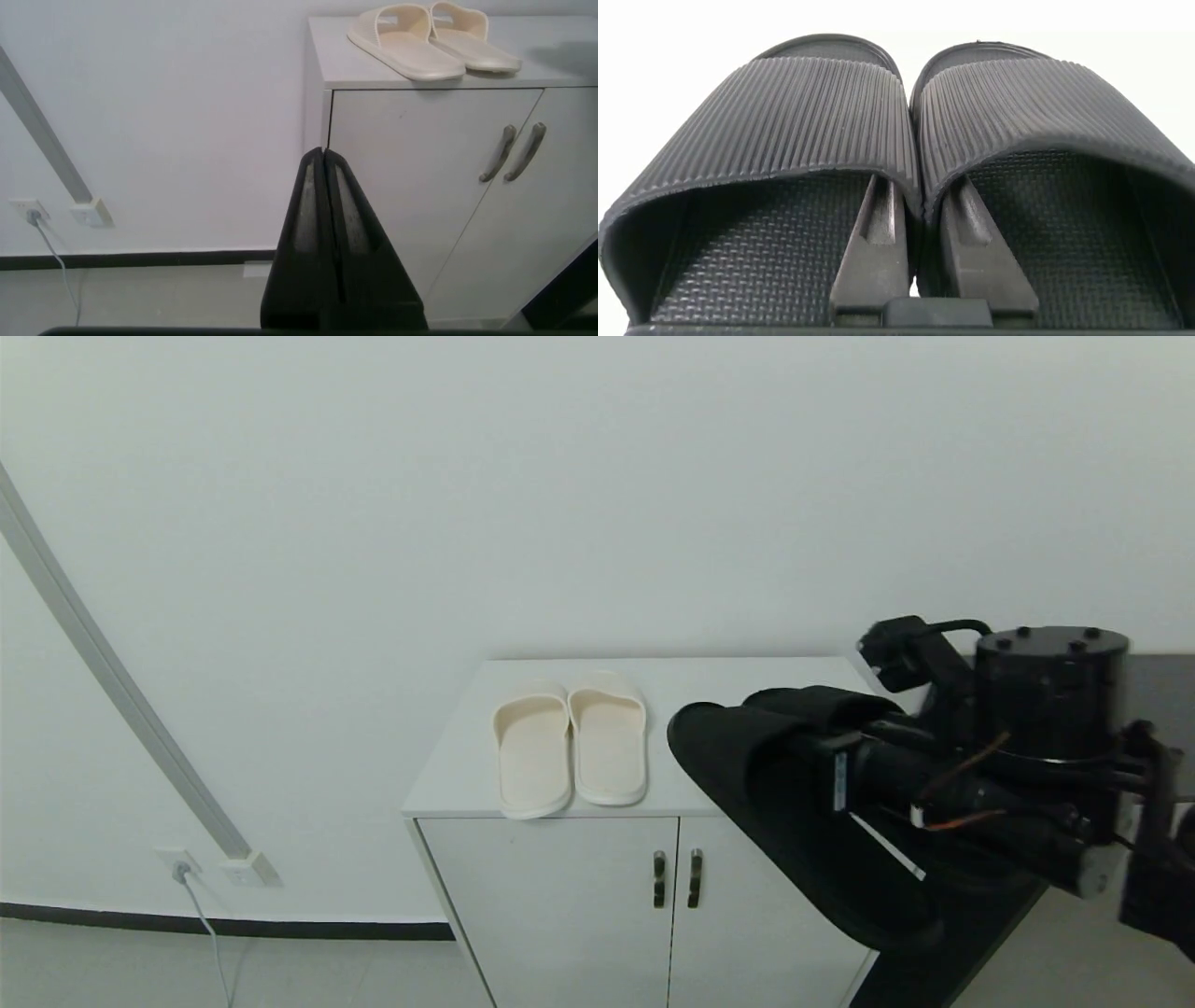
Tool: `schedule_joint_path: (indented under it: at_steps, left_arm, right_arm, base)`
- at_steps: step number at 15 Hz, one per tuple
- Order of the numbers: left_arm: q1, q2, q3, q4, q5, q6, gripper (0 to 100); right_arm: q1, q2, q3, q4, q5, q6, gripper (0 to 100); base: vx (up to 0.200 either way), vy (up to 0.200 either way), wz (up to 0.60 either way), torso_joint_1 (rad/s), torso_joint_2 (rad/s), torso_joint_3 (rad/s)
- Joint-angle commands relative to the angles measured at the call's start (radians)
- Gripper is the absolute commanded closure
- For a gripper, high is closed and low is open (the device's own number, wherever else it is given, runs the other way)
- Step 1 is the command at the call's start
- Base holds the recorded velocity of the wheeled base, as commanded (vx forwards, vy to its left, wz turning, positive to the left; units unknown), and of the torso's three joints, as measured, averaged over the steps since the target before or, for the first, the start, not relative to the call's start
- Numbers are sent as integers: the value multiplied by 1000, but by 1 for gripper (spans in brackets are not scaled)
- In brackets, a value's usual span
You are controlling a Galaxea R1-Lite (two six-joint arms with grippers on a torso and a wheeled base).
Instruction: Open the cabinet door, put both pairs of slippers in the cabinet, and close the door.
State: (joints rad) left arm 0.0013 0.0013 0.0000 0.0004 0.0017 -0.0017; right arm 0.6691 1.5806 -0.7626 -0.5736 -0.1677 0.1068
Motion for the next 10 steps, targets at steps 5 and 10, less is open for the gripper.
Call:
schedule_joint_path:
  at_steps: [5,10]
  left_arm:
    - [0,0,0,0,0,-3,100]
    - [0,0,0,0,0,-4,100]
  right_arm:
    - [55,-218,154,72,80,2,100]
    - [89,-225,174,77,82,1,100]
  base:
    - [0,0,0,0,0,0]
    - [-160,0,0,5,2,0]
